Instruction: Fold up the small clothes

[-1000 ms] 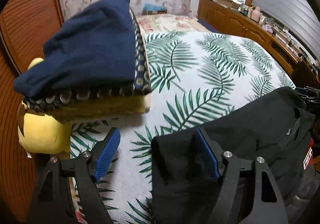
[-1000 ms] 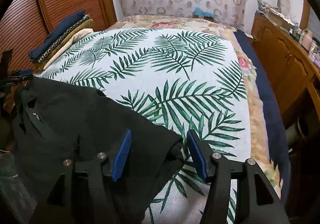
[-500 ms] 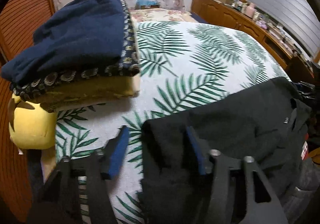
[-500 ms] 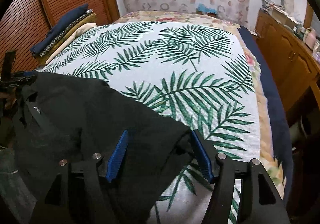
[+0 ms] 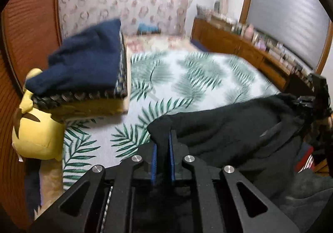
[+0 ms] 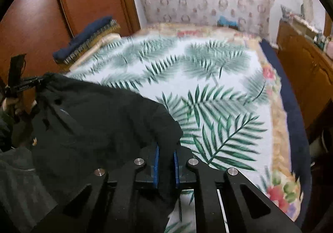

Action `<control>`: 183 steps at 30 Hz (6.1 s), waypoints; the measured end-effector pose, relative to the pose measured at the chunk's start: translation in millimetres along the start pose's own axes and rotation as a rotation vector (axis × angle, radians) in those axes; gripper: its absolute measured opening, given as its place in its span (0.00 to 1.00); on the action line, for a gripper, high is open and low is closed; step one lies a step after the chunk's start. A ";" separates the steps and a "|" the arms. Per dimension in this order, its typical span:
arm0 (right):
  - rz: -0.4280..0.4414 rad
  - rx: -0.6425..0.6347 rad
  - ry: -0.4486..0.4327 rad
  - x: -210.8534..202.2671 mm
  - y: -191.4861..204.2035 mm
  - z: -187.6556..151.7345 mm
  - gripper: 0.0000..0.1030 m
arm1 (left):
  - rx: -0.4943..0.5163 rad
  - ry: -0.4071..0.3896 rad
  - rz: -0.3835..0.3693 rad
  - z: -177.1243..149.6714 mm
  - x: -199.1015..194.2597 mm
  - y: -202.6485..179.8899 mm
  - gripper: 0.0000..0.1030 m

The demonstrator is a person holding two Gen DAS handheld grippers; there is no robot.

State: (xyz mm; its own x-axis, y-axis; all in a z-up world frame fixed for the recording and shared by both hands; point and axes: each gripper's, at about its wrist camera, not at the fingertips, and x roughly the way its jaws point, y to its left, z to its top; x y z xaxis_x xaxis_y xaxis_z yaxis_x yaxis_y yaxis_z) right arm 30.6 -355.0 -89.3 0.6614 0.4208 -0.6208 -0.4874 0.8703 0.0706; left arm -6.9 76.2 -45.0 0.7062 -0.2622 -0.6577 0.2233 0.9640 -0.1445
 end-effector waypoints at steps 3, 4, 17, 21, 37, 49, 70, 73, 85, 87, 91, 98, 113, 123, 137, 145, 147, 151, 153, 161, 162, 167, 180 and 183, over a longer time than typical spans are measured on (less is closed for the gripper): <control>-0.011 0.014 -0.082 -40.9 7.0 5.9 0.09 | -0.007 -0.087 -0.018 7.9 -34.5 -10.5 0.10; -0.024 0.008 -0.089 -50.0 10.7 8.0 0.09 | -0.012 -0.122 -0.022 12.4 -47.9 -13.3 0.10; -0.051 -0.116 -0.348 -194.3 61.1 46.1 0.09 | -0.004 -0.408 -0.023 55.3 -153.7 -31.4 0.09; -0.062 -0.135 -0.419 -228.1 70.8 49.4 0.09 | 0.010 -0.475 -0.018 67.4 -182.1 -32.4 0.09; -0.218 -0.224 -0.598 -300.5 106.3 46.2 0.09 | 0.138 -0.705 0.037 125.8 -245.6 -55.4 0.09; -0.304 -0.148 -0.498 -227.7 99.3 98.9 0.09 | 0.141 -0.567 0.068 188.2 -126.8 -55.8 0.09; -0.273 -0.006 -0.137 16.3 -13.7 252.6 0.09 | 0.101 -0.176 0.186 228.4 152.4 -5.6 0.09; -0.255 0.000 -0.093 26.5 -24.4 250.2 0.09 | 0.090 -0.129 0.187 225.7 171.7 1.2 0.09; -0.224 0.056 -0.015 61.4 -58.1 256.6 0.15 | 0.096 -0.019 0.166 222.8 202.8 -1.2 0.27; -0.234 0.064 -0.012 58.3 -58.9 256.0 0.16 | 0.102 -0.037 0.150 219.9 193.4 -5.0 0.43; -0.257 0.071 -0.023 53.3 -57.9 246.7 0.26 | 0.108 -0.026 0.108 211.5 180.5 -11.0 0.66; -0.276 0.096 -0.055 34.7 -43.9 222.4 0.47 | 0.093 0.004 0.083 170.1 159.9 -16.6 0.74; -0.175 0.221 0.041 -5.1 -11.6 139.1 0.47 | 0.040 0.094 0.069 118.6 153.6 -22.7 0.74; -0.136 0.279 0.105 10.2 -15.0 120.7 0.47 | 0.002 0.145 0.061 100.7 166.9 -22.3 0.74; -0.170 0.256 0.069 25.0 -4.7 129.9 0.47 | -0.096 0.191 0.092 99.8 192.3 -10.5 0.74; -0.206 0.194 0.076 31.9 2.0 132.6 0.37 | -0.101 0.185 0.096 113.8 206.1 -4.0 0.58; -0.206 0.197 0.079 33.4 -0.5 132.8 0.34 | -0.106 0.180 0.097 115.7 207.9 -1.8 0.55; -0.213 0.193 0.083 34.5 -3.3 134.7 0.16 | -0.091 0.176 0.136 116.8 208.0 1.1 0.30; -0.213 0.180 0.085 34.2 -2.6 136.7 0.11 | -0.088 0.174 0.148 117.2 206.1 3.7 0.18; -0.201 0.137 0.006 11.8 6.9 144.8 0.03 | -0.044 0.069 0.147 122.6 180.1 -2.4 0.04; -0.199 0.130 -0.005 8.0 9.4 145.6 0.03 | -0.044 0.042 0.148 124.5 173.2 -3.5 0.04; -0.188 0.121 -0.065 -11.1 19.1 148.8 0.03 | -0.042 -0.032 0.144 131.3 149.0 -1.8 0.04; -0.197 0.060 -0.160 -55.7 49.1 134.9 0.03 | -0.056 -0.189 0.130 126.8 84.5 -3.9 0.03; -0.197 0.046 -0.169 -64.1 57.0 123.8 0.03 | -0.050 -0.202 0.125 119.1 71.5 -5.9 0.03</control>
State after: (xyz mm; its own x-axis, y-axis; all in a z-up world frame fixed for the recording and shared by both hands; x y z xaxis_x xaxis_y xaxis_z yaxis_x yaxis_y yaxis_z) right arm 31.0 -300.7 51.2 0.8285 0.2758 -0.4874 -0.3164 0.9486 -0.0011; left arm 122.3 46.5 -3.1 0.8474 -0.1396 -0.5123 0.0957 0.9892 -0.1112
